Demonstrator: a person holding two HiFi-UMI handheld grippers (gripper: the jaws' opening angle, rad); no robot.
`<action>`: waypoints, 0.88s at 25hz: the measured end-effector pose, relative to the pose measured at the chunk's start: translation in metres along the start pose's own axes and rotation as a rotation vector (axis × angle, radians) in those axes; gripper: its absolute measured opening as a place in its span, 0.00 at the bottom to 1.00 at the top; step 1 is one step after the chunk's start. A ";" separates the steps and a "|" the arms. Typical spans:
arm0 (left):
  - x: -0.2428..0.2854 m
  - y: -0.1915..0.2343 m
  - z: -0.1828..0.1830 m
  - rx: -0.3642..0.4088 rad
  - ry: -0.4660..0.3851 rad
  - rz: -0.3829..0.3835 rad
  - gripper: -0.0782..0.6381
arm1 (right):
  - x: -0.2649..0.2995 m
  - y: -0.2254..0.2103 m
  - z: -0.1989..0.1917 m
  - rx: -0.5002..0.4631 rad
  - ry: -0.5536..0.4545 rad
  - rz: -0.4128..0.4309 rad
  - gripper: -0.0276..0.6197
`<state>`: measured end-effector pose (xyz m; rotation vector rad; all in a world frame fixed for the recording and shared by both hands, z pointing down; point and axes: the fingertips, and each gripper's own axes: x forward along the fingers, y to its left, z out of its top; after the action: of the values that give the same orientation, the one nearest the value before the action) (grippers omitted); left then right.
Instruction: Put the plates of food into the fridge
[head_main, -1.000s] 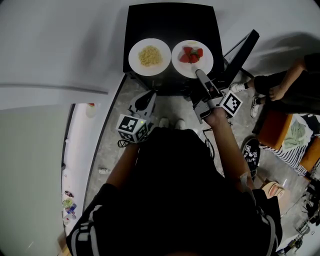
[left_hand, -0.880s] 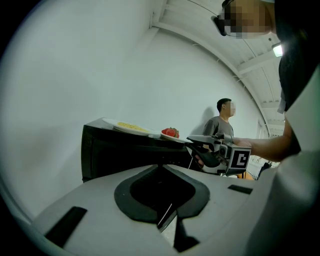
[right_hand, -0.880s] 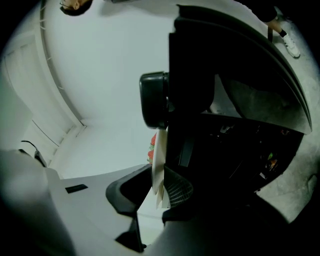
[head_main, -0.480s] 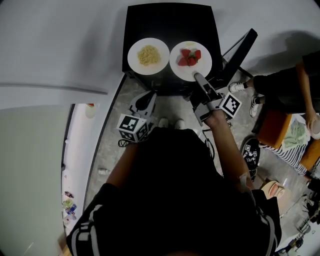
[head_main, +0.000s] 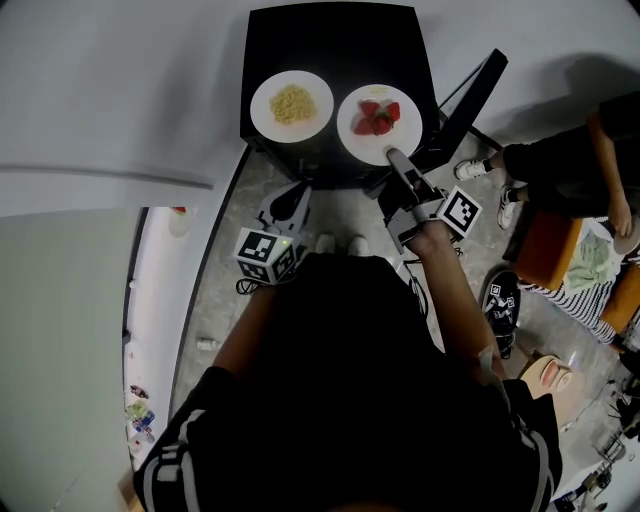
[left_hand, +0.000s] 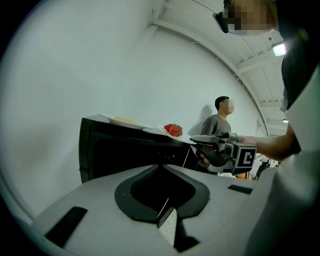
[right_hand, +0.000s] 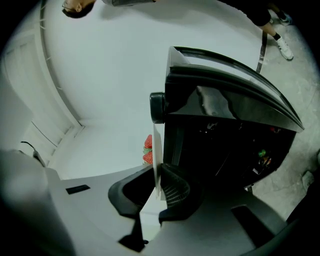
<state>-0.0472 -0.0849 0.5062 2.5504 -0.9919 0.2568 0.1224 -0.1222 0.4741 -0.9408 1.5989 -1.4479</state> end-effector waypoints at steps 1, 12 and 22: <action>0.000 -0.001 -0.001 0.000 0.001 -0.002 0.14 | -0.002 0.000 -0.001 0.004 0.001 -0.003 0.11; 0.000 -0.010 -0.004 -0.001 0.002 -0.017 0.14 | -0.020 0.003 -0.012 0.036 0.008 -0.019 0.12; 0.003 -0.010 -0.007 -0.002 0.015 -0.027 0.14 | -0.033 0.006 -0.024 0.070 0.010 0.007 0.11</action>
<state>-0.0387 -0.0774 0.5102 2.5540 -0.9509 0.2665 0.1152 -0.0816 0.4720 -0.8879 1.5476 -1.4959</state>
